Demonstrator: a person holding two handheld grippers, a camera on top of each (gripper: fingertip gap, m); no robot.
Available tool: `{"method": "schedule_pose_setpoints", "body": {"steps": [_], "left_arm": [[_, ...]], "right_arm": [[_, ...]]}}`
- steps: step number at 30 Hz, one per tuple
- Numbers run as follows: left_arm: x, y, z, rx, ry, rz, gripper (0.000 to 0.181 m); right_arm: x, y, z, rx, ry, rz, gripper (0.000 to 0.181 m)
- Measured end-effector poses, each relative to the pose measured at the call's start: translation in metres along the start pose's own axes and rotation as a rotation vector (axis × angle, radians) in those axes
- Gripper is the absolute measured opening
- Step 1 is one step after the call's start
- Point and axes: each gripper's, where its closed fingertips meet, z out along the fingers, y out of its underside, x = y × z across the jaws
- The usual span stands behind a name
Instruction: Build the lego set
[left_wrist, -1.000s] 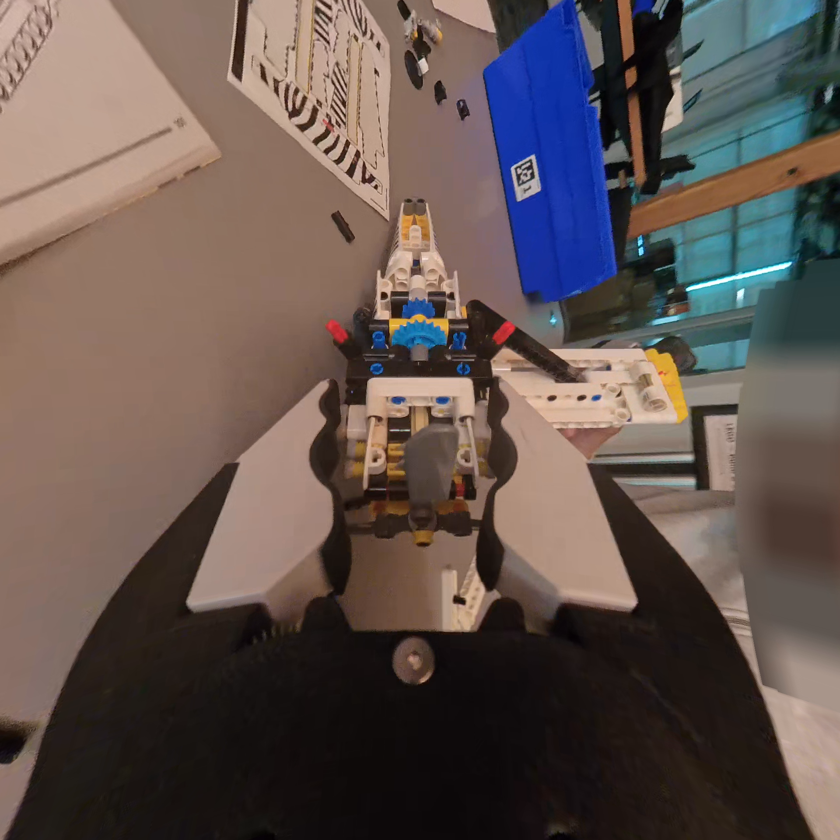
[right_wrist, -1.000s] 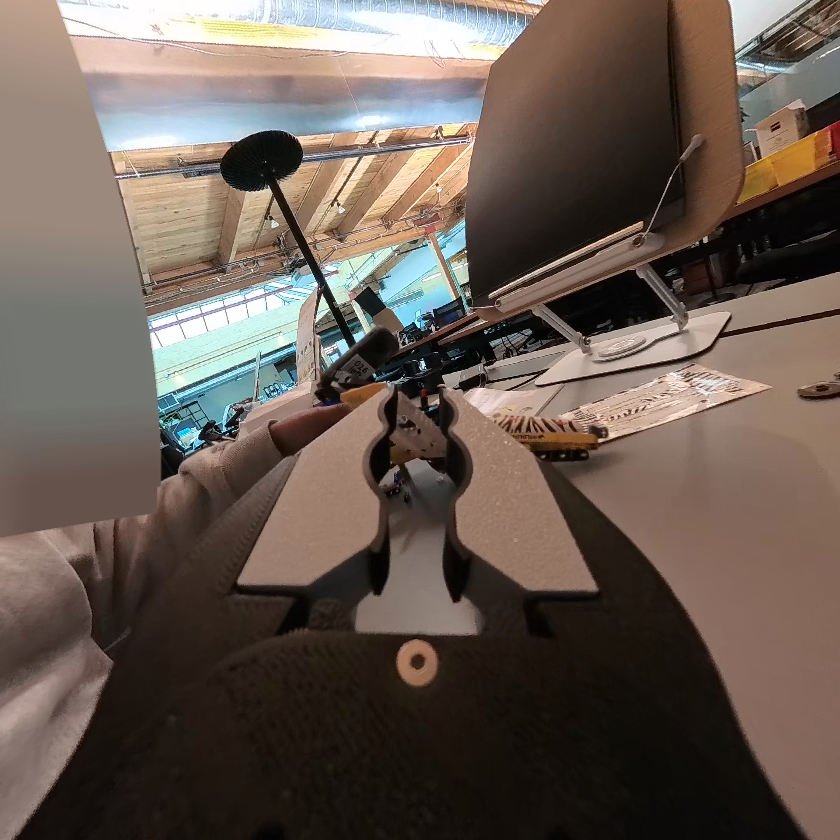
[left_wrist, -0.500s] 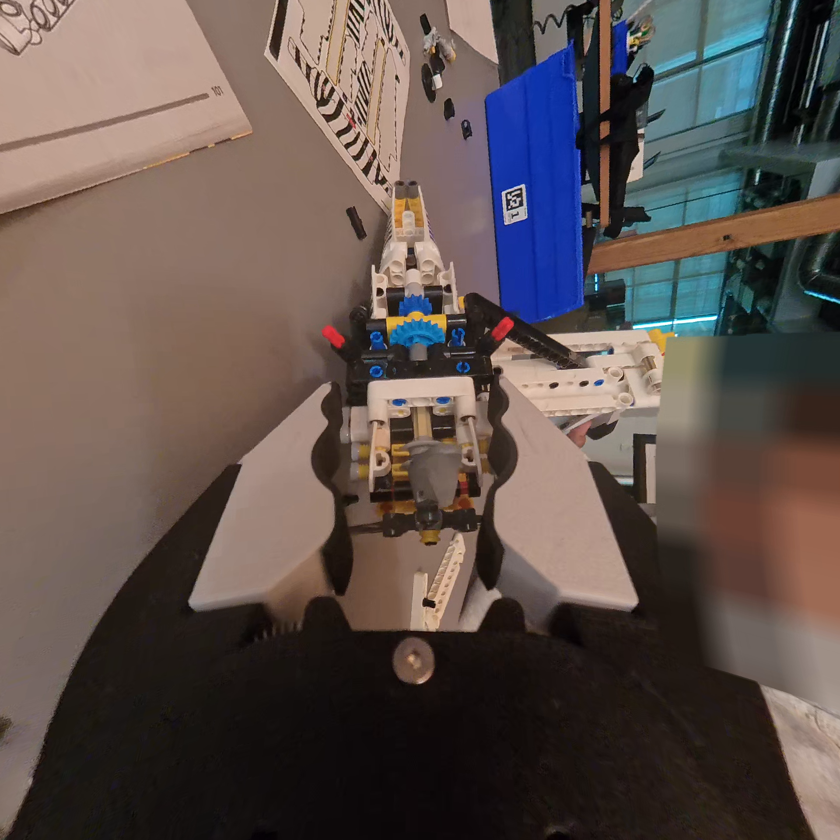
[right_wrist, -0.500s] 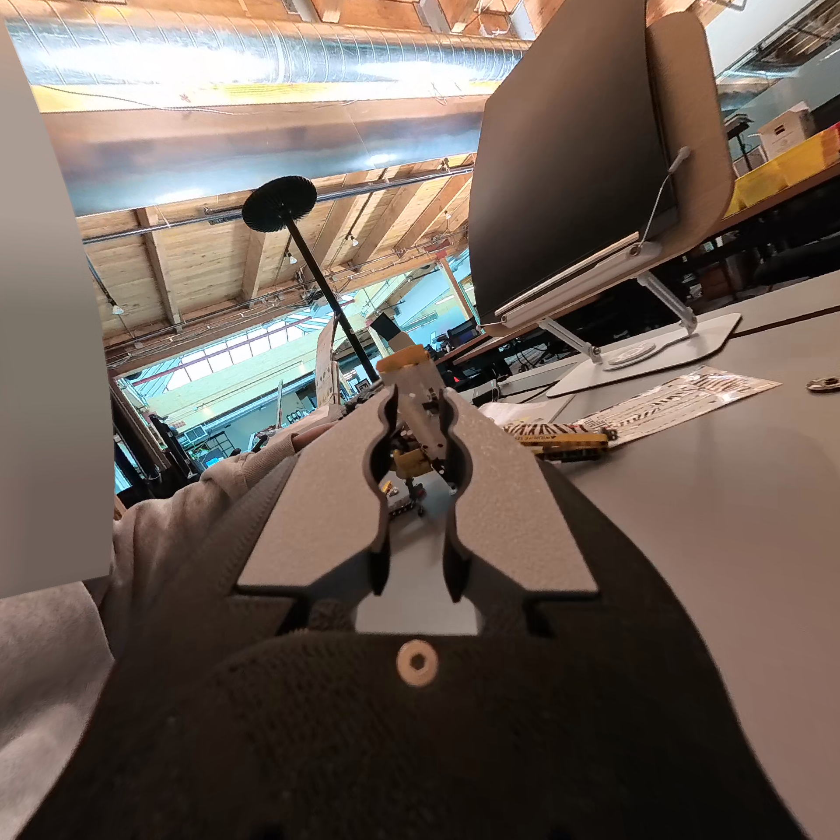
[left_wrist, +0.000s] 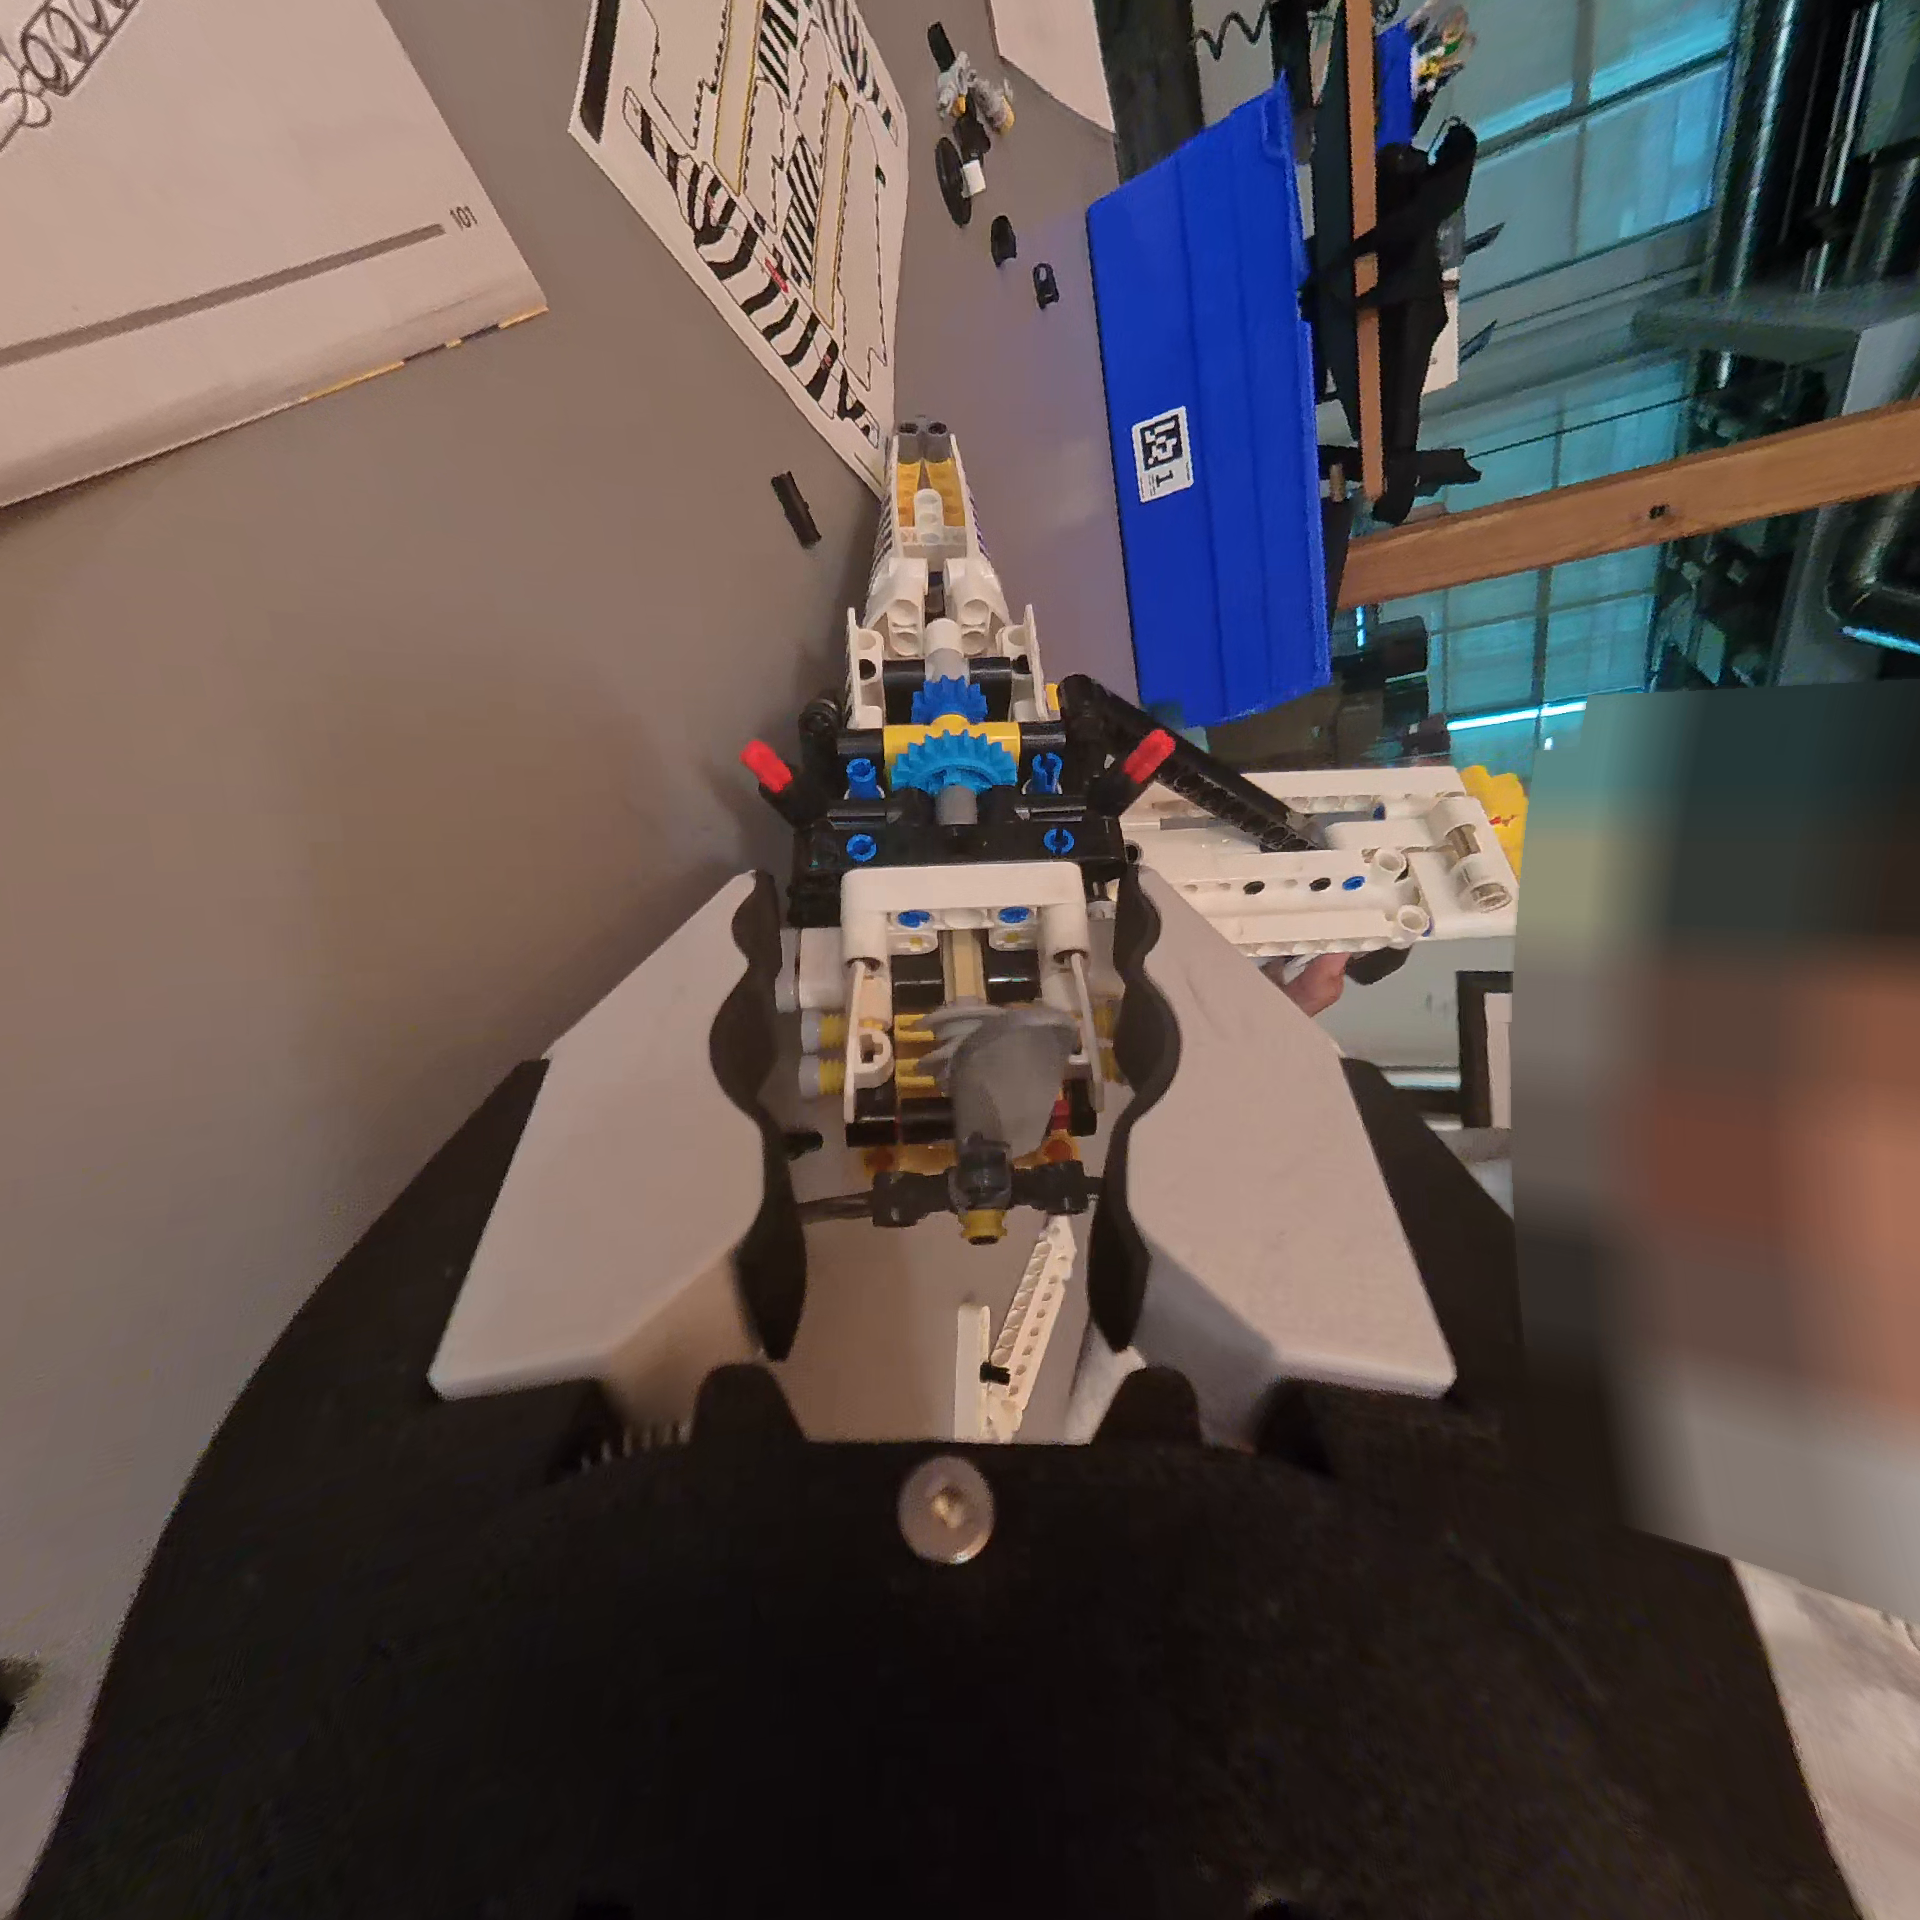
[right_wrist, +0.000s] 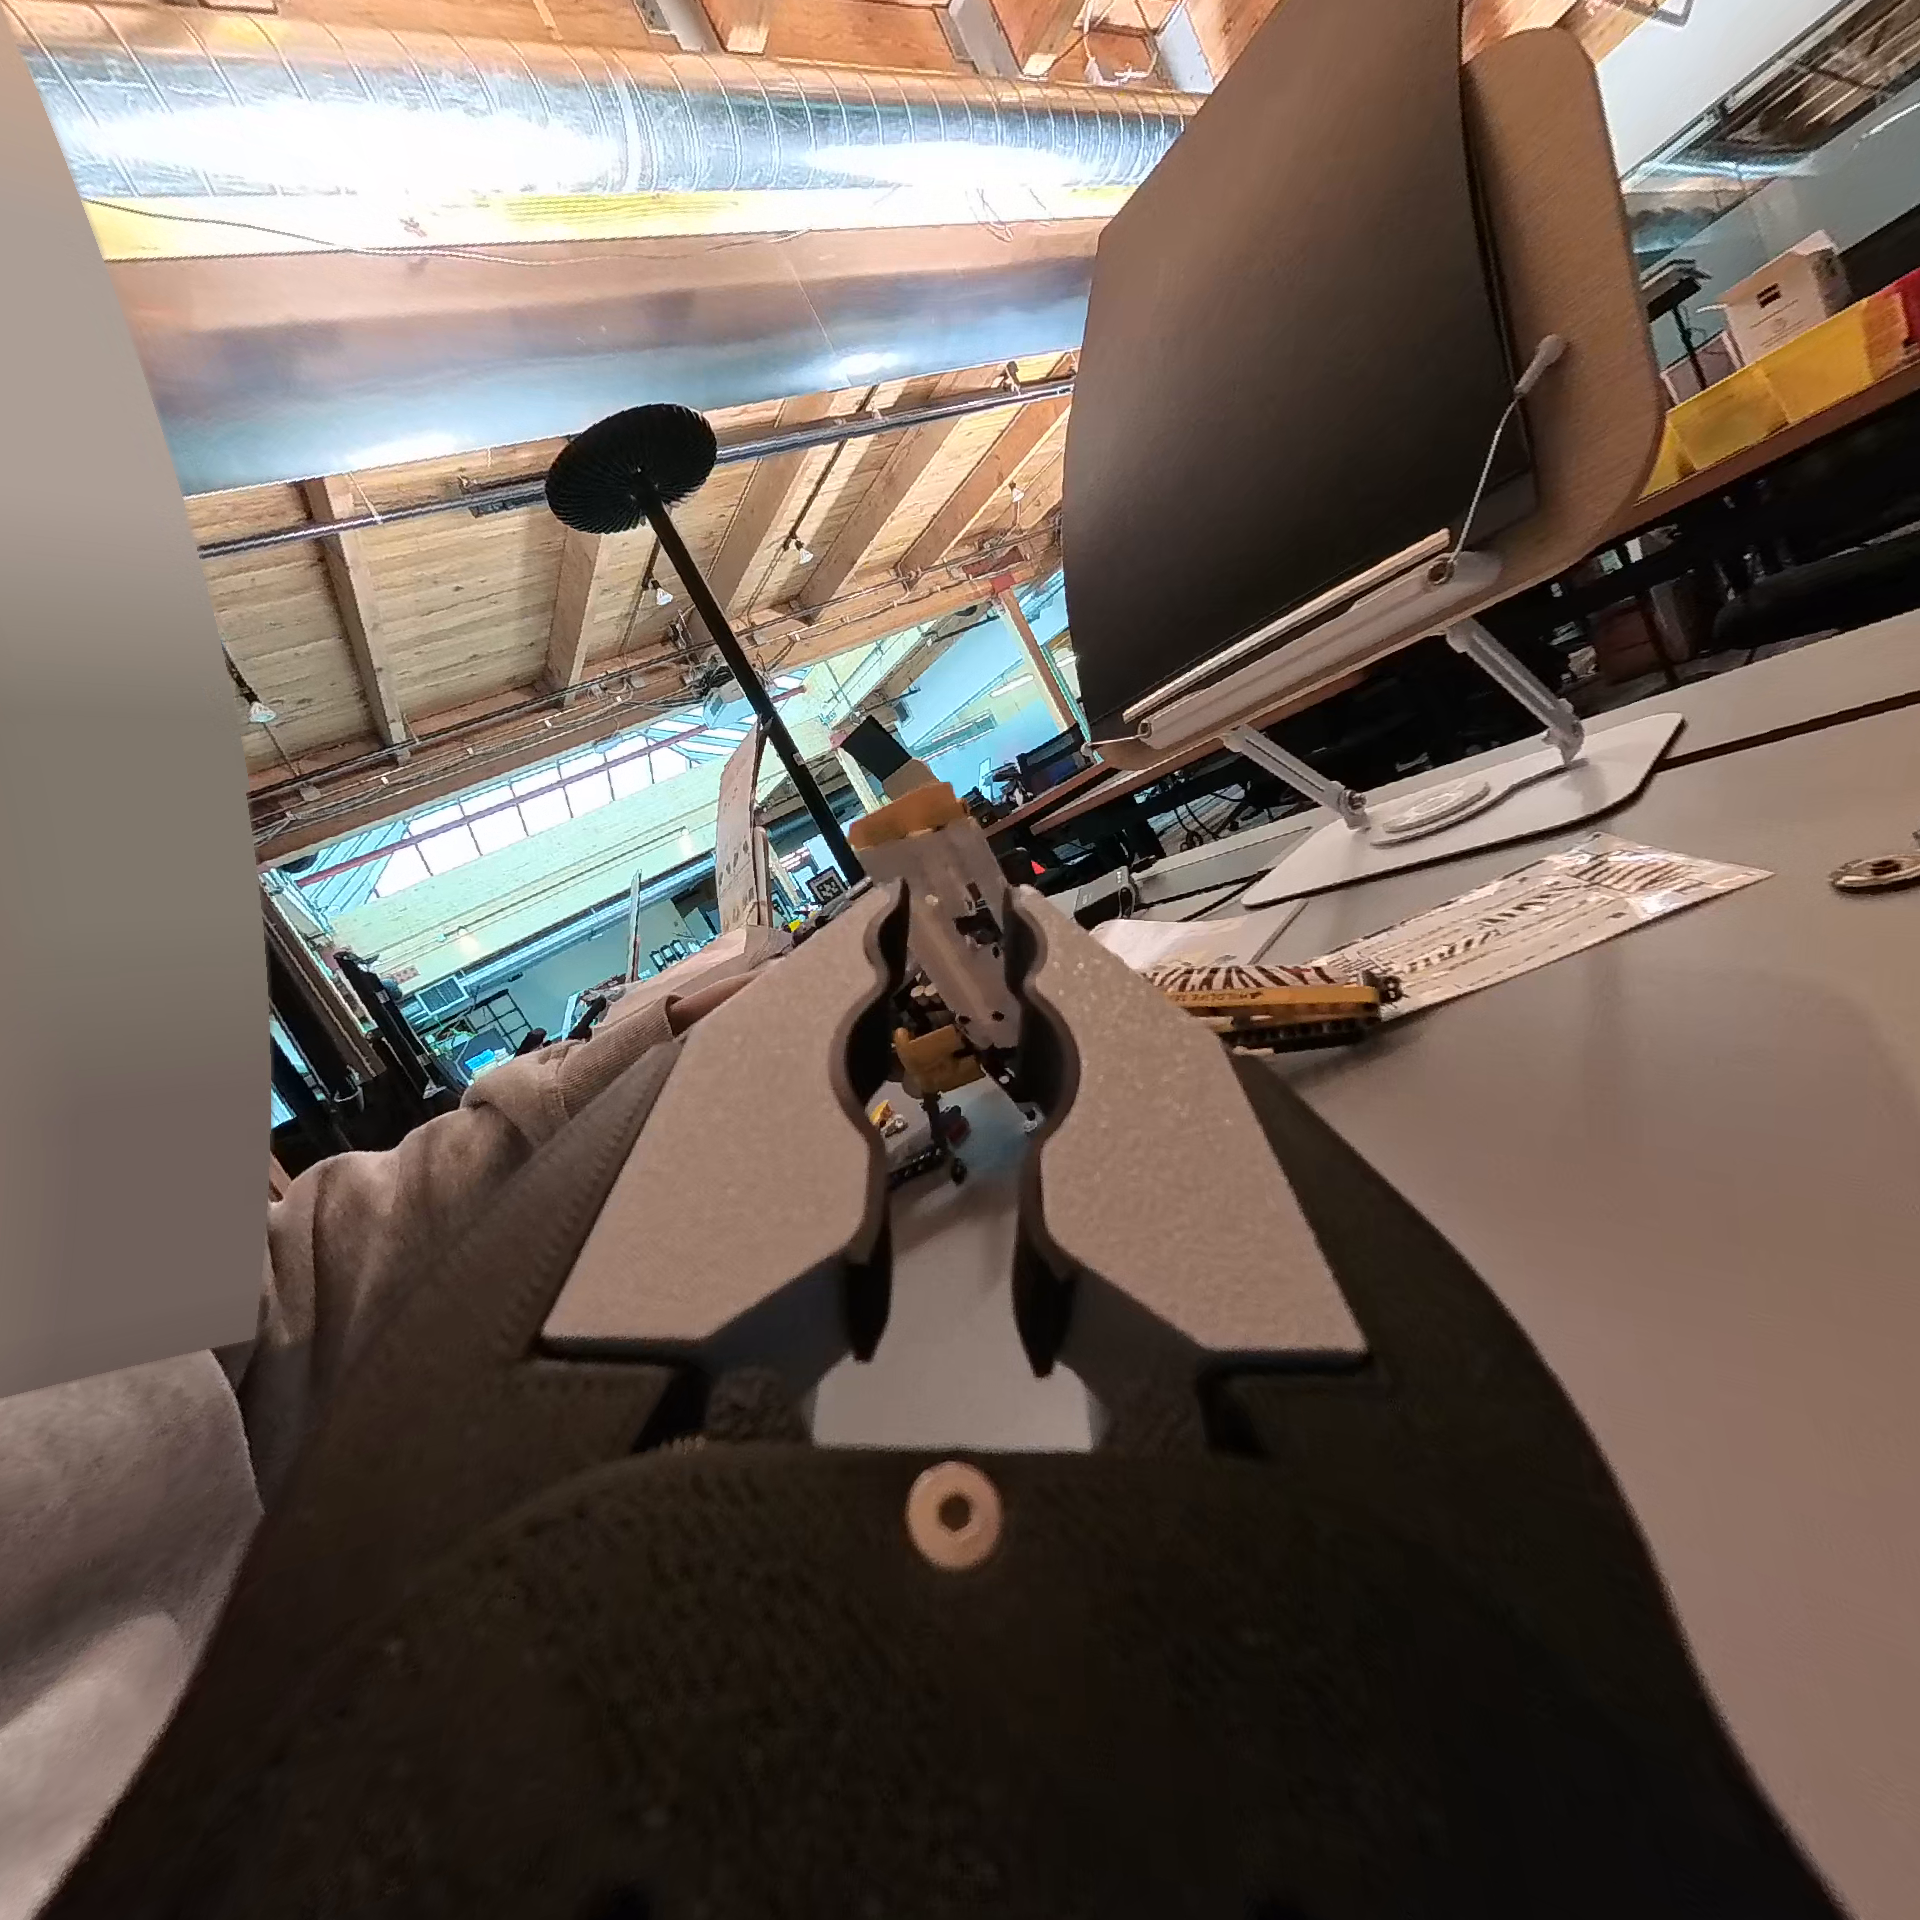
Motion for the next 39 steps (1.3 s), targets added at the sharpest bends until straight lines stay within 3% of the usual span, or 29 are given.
{"method": "schedule_pose_setpoints", "body": {"steps": [14,19,24,33,36,39], "left_arm": [[0.011,0.026,0.020,-0.094,-0.295,0.424,0.064],[0.027,0.023,0.021,-0.067,-0.229,0.452,0.052],[0.029,0.024,0.023,-0.074,-0.202,0.457,0.056],[0.058,0.012,-0.001,0.157,-0.192,0.614,0.076],[0.098,0.019,-0.022,0.357,-0.161,0.901,0.068],[0.106,0.031,-0.039,0.482,-0.391,1.195,0.068]], "right_arm": [[0.001,-0.001,-0.001,0.001,0.003,0.000,0.015],[0.001,0.000,-0.001,-0.002,0.003,-0.004,0.015],[0.000,0.000,0.000,-0.006,0.005,-0.009,0.015],[-0.001,0.002,0.000,-0.017,0.010,-0.025,0.015],[-0.002,0.003,0.001,-0.027,0.013,-0.041,0.015],[-0.005,0.007,0.003,-0.056,0.028,-0.100,0.016]]}}
